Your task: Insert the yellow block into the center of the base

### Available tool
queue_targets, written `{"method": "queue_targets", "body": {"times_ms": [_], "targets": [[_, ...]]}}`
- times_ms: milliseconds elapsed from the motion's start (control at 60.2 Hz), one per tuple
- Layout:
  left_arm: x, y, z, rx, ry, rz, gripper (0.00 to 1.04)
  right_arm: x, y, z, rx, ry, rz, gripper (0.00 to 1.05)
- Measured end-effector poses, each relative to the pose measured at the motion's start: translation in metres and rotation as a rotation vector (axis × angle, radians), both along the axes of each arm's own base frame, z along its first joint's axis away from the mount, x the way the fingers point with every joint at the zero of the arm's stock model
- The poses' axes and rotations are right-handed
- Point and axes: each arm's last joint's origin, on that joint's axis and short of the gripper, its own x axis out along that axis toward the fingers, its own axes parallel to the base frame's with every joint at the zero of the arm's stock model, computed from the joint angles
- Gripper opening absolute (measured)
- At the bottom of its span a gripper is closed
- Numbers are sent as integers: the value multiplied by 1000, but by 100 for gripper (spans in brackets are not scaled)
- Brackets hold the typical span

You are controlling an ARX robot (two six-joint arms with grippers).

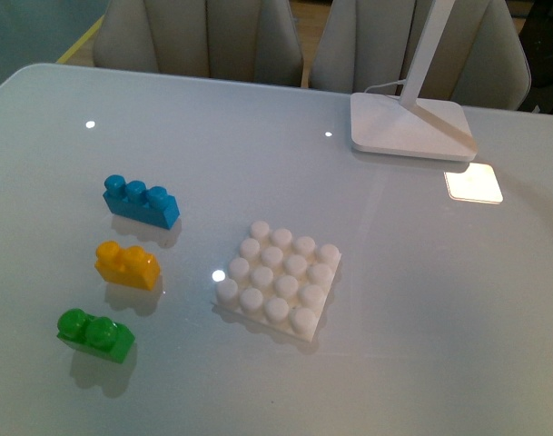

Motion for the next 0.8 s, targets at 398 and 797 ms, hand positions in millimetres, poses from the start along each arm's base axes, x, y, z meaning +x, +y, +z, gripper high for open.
{"method": "queue_targets", "body": {"times_ms": [398,797], "targets": [[0,0,0,0,0,0,97,-12,0,-3,-1,7,0,2],[0,0,0,0,0,0,97,-12,0,-3,-2,5,0,41]]}}
